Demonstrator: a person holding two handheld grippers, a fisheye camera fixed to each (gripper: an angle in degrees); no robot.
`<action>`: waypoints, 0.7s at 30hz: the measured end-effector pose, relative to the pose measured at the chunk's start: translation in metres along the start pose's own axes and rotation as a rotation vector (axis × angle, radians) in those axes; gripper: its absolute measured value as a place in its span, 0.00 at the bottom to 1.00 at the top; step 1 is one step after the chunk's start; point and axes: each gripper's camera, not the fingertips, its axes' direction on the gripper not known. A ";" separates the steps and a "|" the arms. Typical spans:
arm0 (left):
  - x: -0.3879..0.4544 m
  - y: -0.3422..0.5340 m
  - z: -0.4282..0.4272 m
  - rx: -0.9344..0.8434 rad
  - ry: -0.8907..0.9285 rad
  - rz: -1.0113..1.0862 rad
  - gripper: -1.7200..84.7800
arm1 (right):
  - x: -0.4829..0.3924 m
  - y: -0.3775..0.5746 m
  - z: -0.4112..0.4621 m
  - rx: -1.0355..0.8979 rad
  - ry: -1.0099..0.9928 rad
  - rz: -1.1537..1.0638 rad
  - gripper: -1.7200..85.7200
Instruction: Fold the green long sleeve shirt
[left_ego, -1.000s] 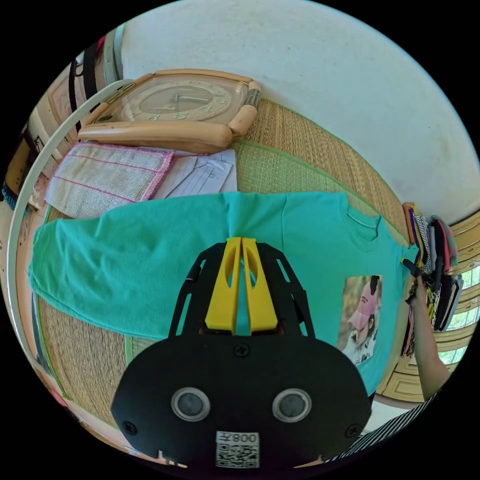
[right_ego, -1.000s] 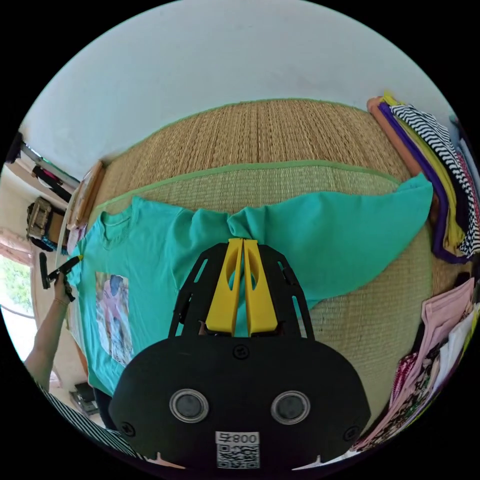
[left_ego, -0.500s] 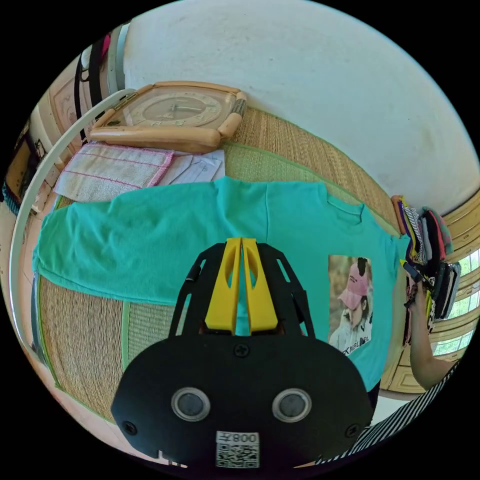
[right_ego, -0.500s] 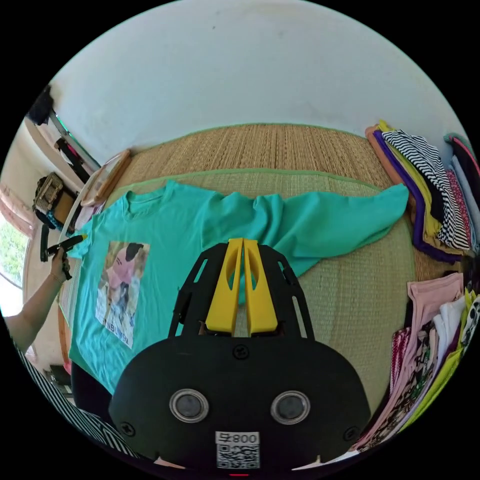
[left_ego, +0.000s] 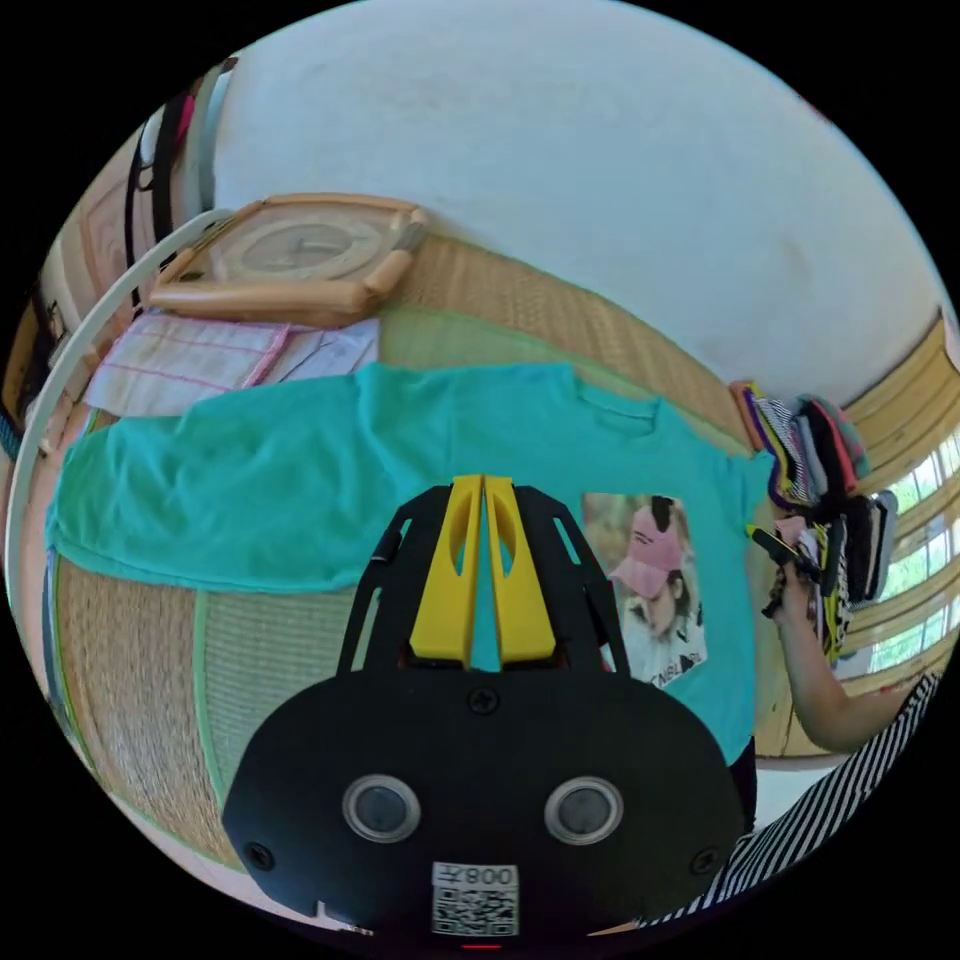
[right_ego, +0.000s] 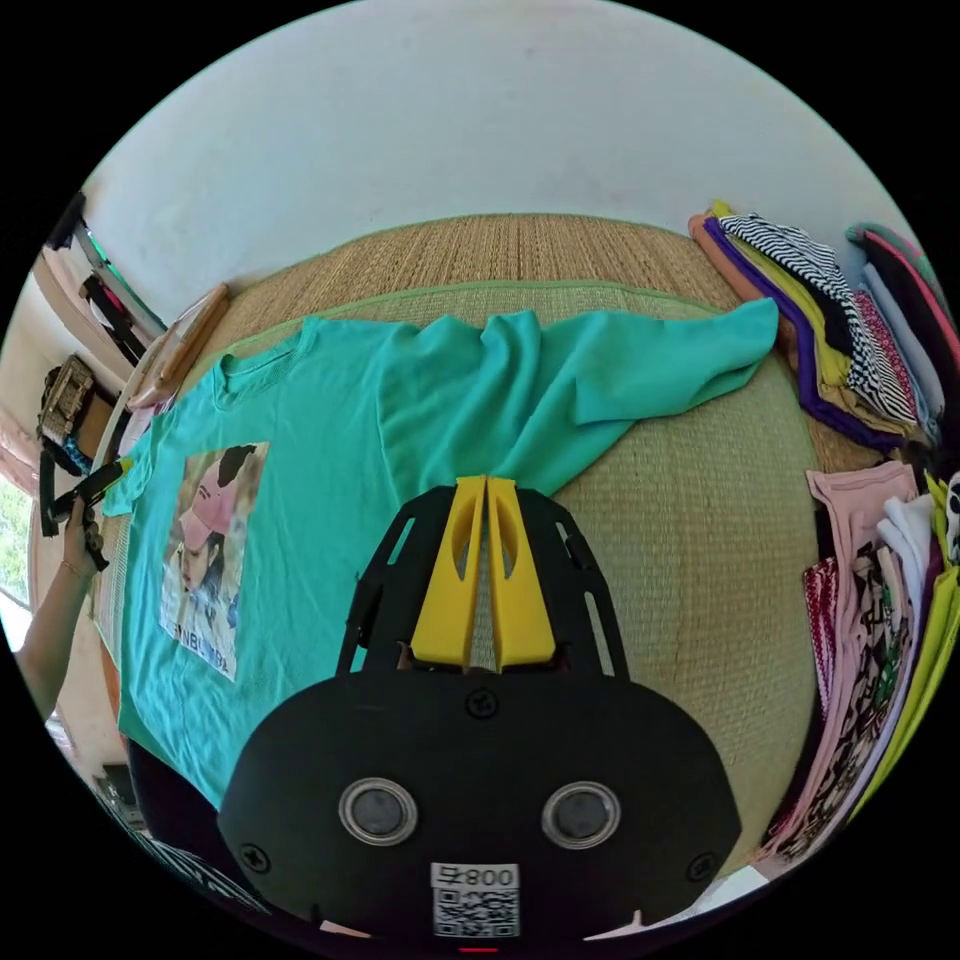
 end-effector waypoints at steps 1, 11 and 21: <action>0.025 -0.007 0.001 -0.016 0.038 0.056 0.02 | 0.001 0.005 -0.001 0.005 0.000 0.009 0.02; 0.249 -0.083 0.067 -0.234 0.367 0.394 0.05 | 0.142 0.039 -0.011 0.111 -0.117 0.289 0.07; 0.402 -0.121 0.070 -0.311 0.381 0.579 0.07 | 0.227 0.005 0.006 0.206 -0.107 0.396 0.11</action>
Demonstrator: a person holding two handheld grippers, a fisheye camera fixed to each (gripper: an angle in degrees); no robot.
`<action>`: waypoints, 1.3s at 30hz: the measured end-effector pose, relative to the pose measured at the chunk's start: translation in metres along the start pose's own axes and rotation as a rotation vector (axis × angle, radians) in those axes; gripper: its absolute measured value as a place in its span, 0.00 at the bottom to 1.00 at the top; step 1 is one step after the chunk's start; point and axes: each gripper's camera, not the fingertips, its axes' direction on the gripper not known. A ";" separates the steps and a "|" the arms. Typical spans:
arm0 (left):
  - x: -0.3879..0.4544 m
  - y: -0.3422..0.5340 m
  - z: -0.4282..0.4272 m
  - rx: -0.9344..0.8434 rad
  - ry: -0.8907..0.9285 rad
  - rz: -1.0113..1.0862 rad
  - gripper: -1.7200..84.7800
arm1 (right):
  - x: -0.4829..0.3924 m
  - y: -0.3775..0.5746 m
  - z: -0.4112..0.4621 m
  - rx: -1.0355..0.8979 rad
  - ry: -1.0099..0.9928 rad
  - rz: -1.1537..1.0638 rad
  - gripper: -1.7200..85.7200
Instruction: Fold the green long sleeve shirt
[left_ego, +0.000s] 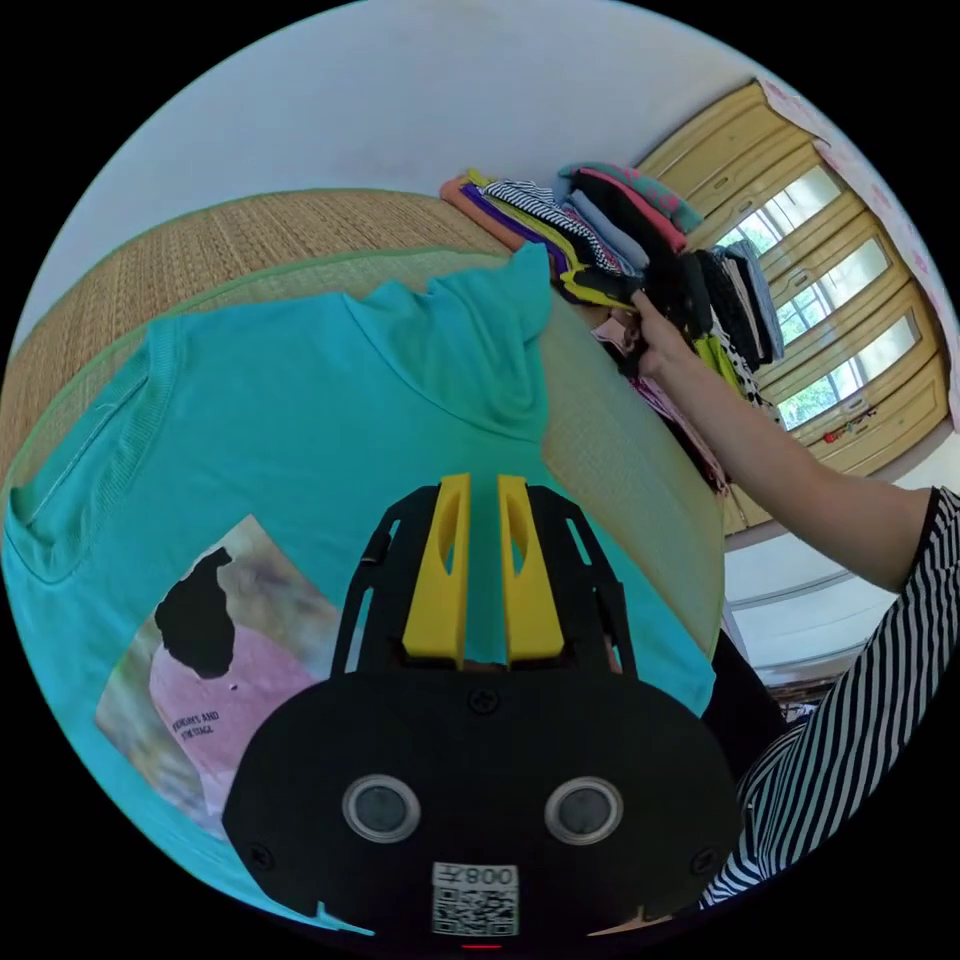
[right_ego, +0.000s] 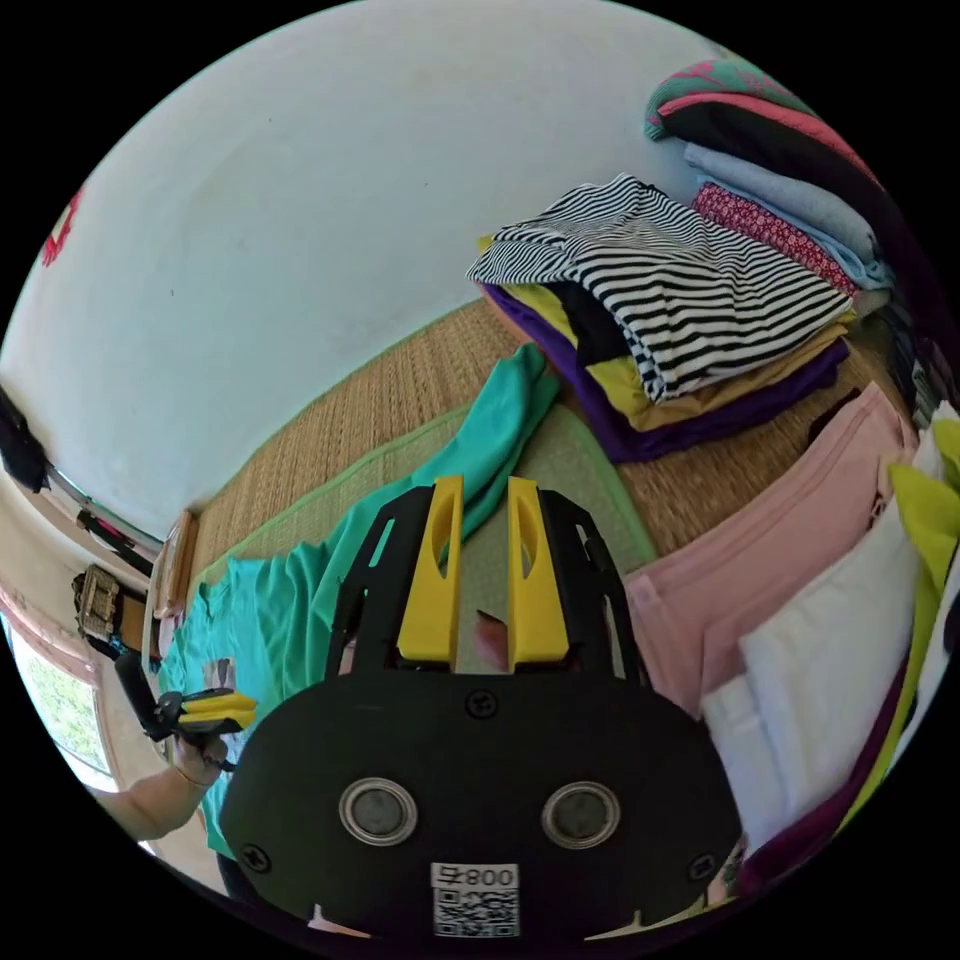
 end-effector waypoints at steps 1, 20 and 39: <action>0.010 -0.006 0.000 -0.015 -0.025 0.010 0.07 | 0.000 -0.001 0.002 0.004 0.000 0.000 0.11; 0.125 -0.086 -0.084 0.030 -0.104 -0.007 0.04 | -0.187 0.163 -0.035 0.134 -0.214 -0.371 0.05; 0.146 -0.189 -0.137 0.150 0.144 -0.143 0.13 | -0.274 0.319 0.054 -0.150 -0.380 -0.406 0.06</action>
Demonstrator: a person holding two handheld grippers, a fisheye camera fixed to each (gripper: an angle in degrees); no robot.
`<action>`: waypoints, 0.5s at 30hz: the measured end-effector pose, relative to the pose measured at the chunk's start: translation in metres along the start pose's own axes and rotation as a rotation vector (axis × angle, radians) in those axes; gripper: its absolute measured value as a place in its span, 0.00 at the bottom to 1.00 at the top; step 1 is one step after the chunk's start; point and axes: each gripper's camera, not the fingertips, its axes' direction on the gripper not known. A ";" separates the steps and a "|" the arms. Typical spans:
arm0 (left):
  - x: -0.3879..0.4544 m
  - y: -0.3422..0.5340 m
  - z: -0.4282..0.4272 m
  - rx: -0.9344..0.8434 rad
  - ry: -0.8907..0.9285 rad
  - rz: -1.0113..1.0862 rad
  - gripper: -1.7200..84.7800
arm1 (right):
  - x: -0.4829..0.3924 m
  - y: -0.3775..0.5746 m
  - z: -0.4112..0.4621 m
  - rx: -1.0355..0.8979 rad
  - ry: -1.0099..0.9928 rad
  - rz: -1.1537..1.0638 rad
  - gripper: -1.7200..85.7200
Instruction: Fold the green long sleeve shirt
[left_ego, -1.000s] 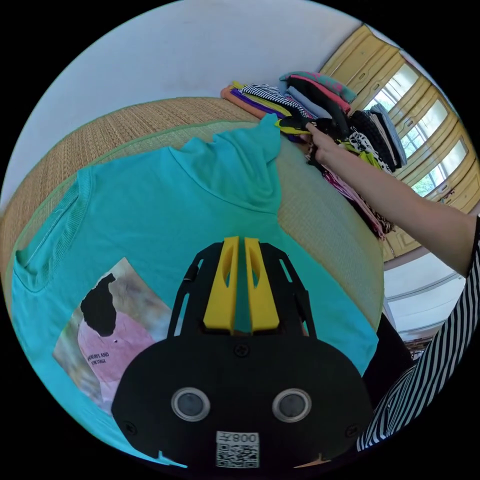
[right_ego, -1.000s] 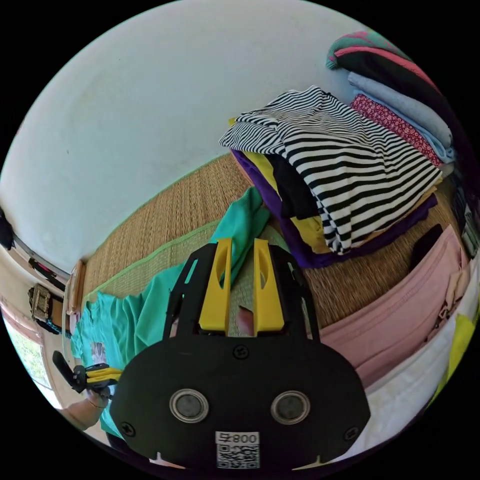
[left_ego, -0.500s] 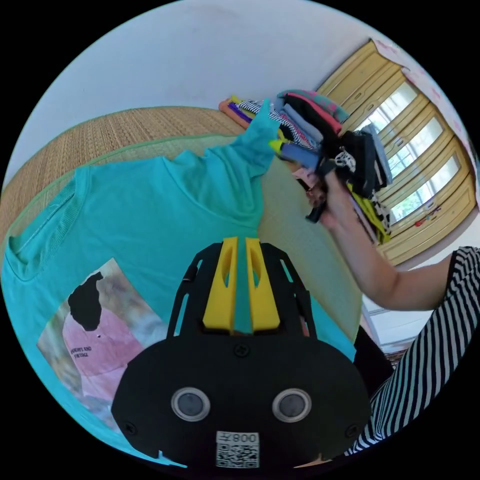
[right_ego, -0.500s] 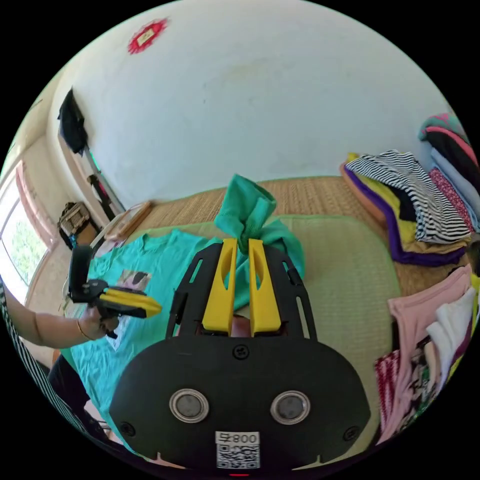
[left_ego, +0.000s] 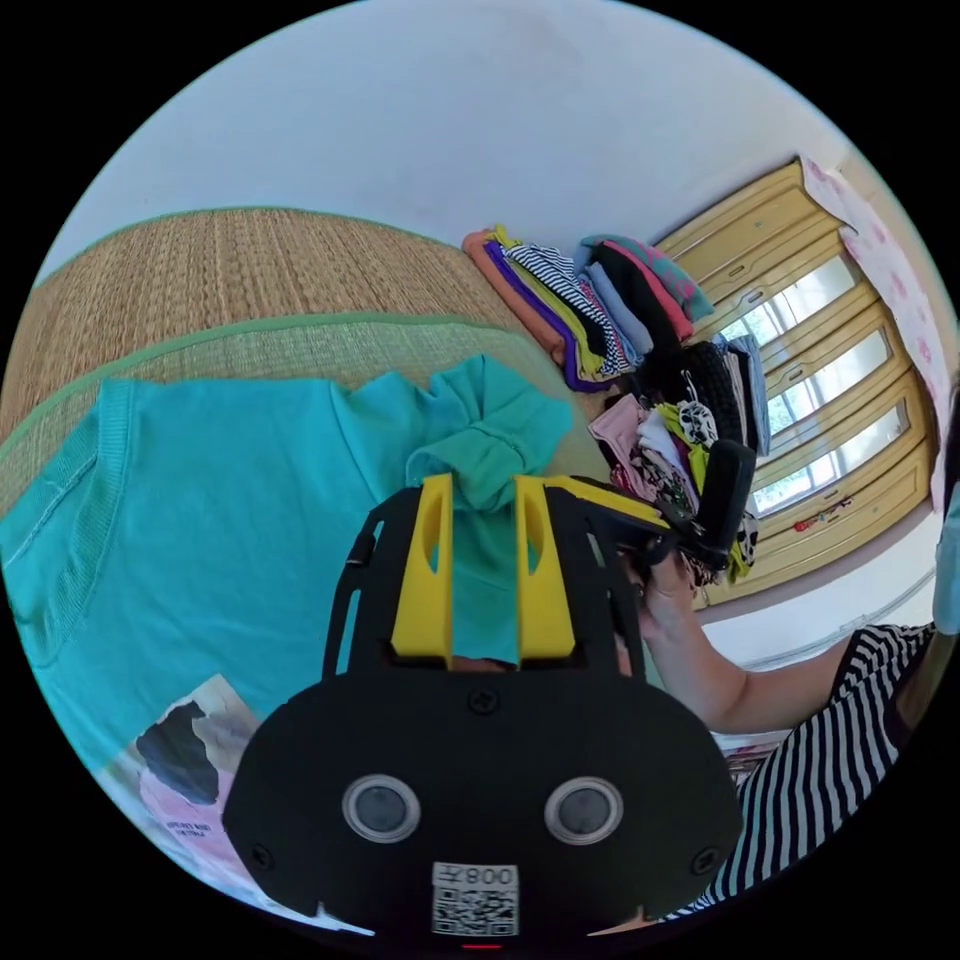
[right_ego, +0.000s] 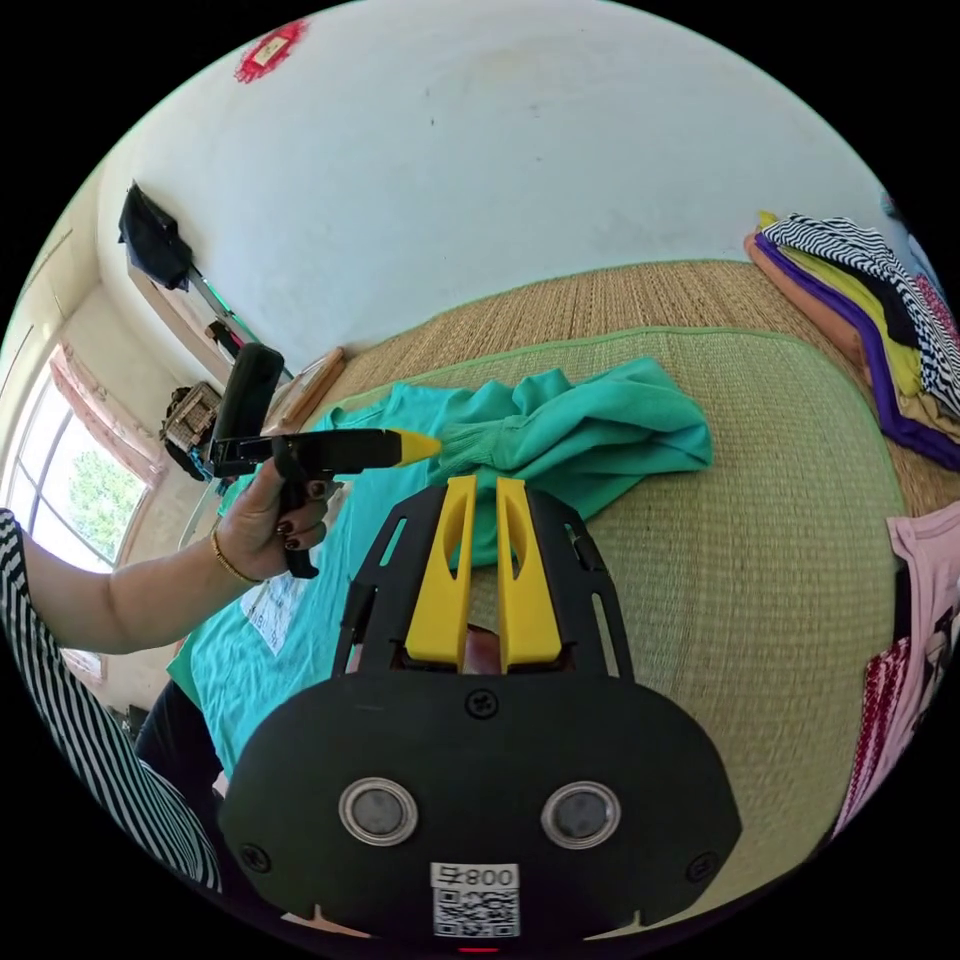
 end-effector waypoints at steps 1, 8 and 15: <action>0.005 -0.002 -0.001 -0.001 -0.011 0.003 0.13 | 0.001 0.001 0.002 -0.001 -0.005 0.002 0.06; 0.021 -0.008 -0.009 0.026 0.002 -0.049 0.06 | 0.008 0.018 0.022 -0.010 -0.045 0.001 0.06; 0.083 0.012 -0.041 0.035 -0.004 0.158 0.04 | 0.045 0.077 0.001 0.078 -0.358 0.122 0.09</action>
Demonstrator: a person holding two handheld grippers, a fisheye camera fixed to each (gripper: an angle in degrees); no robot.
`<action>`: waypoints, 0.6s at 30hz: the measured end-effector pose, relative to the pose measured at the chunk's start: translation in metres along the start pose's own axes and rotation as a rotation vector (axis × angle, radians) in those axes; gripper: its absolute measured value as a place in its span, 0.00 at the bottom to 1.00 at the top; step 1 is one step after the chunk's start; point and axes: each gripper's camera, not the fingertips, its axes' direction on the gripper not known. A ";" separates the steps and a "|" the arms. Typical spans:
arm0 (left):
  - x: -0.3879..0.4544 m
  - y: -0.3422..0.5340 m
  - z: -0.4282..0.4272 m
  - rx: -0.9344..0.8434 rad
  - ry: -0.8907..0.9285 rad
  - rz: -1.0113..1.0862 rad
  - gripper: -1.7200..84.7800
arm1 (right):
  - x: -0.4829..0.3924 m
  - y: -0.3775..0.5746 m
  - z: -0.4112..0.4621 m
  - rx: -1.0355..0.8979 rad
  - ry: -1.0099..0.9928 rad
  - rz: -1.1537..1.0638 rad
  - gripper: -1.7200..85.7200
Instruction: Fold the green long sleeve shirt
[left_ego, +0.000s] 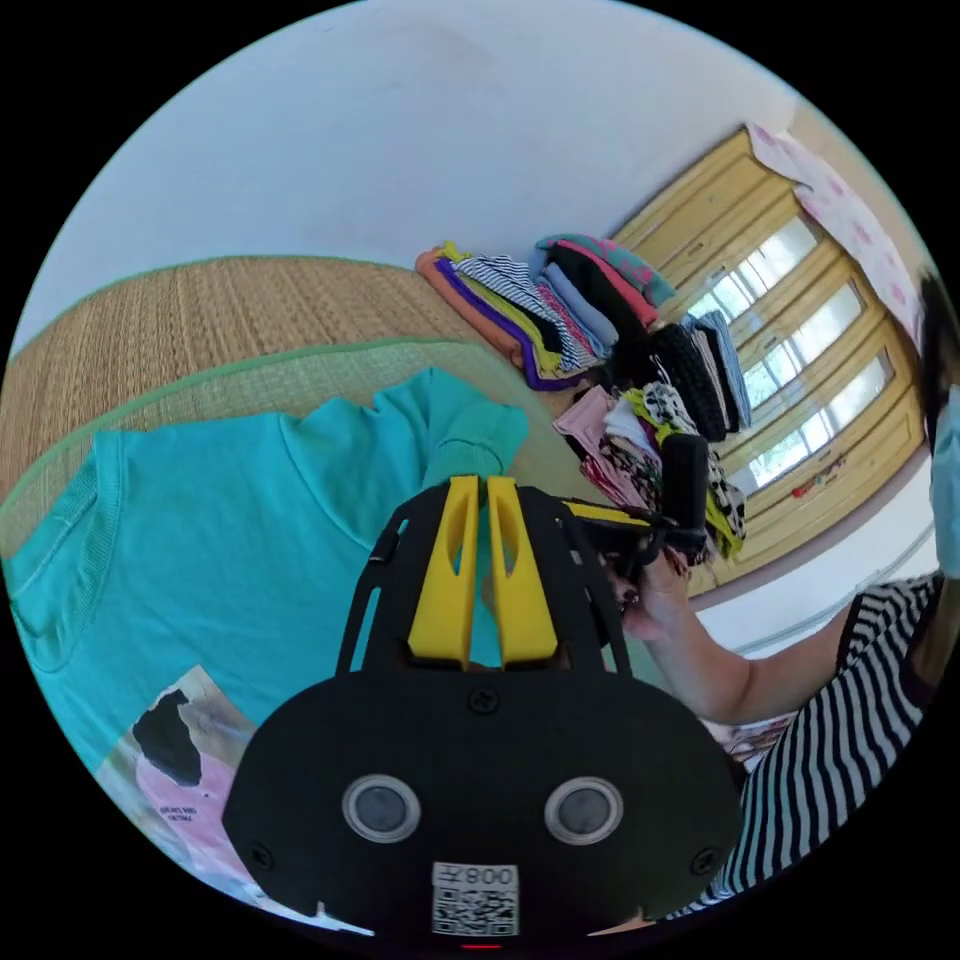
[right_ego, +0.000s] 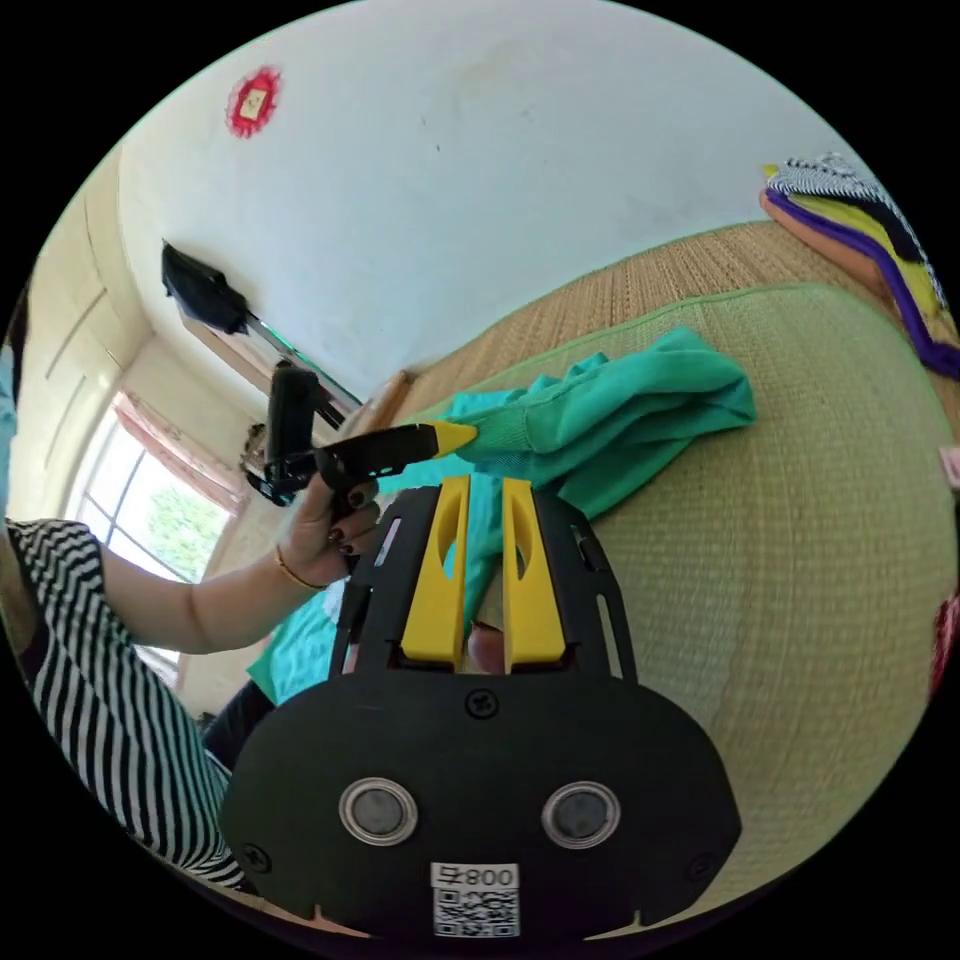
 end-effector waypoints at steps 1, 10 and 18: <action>0.013 0.005 -0.002 -0.017 -0.001 0.039 0.04 | 0.005 0.006 -0.004 0.008 -0.024 0.020 0.10; 0.089 0.053 -0.002 -0.145 -0.097 0.254 0.04 | 0.078 0.098 -0.041 0.059 -0.252 0.322 0.11; 0.061 0.083 -0.020 -0.162 -0.029 0.141 0.06 | 0.129 0.136 -0.048 0.102 -0.420 0.422 0.05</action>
